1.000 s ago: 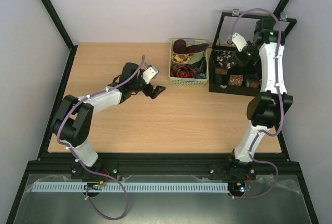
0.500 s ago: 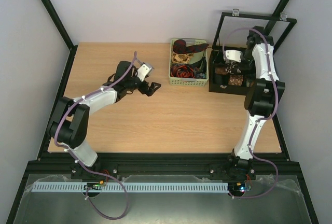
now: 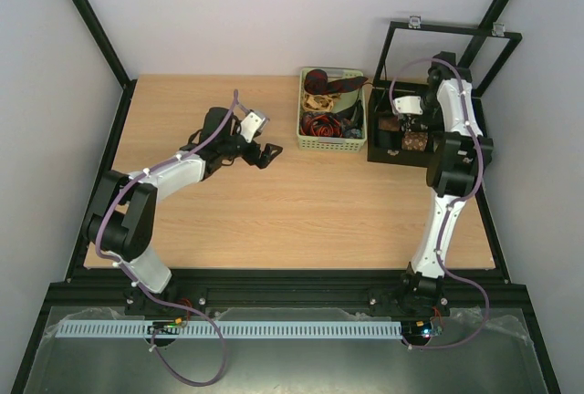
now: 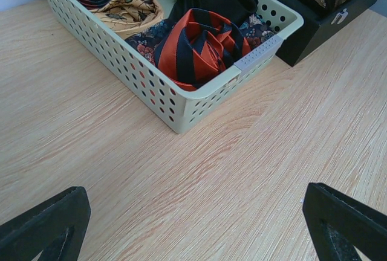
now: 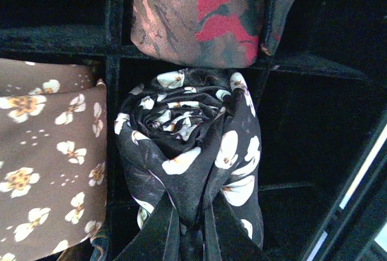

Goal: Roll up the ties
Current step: Place the tie in the storage box.

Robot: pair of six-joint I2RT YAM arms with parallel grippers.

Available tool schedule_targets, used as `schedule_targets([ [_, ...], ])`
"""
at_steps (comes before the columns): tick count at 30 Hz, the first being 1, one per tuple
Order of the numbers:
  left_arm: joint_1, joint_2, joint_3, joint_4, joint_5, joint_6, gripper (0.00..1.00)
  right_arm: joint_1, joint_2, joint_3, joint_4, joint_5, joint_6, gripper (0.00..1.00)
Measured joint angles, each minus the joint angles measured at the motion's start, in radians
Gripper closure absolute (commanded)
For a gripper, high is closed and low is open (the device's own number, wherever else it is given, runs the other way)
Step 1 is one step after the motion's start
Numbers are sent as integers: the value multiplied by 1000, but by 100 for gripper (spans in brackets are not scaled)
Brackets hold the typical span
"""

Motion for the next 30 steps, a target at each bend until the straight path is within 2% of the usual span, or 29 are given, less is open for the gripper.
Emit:
schedule_targets([
  [9, 7, 0, 2, -4, 2, 0, 1, 0, 81, 18, 15, 13, -17, 98],
  [15, 24, 0, 18, -33, 10, 2, 1, 0, 85, 24, 15, 14, 21, 63],
  [26, 49, 32, 114, -102, 28, 56, 1, -1, 73, 26, 19, -27, 115, 31],
  [30, 59, 33, 134, -109, 33, 71, 1, -1, 27, 25, 23, -64, 151, 16],
])
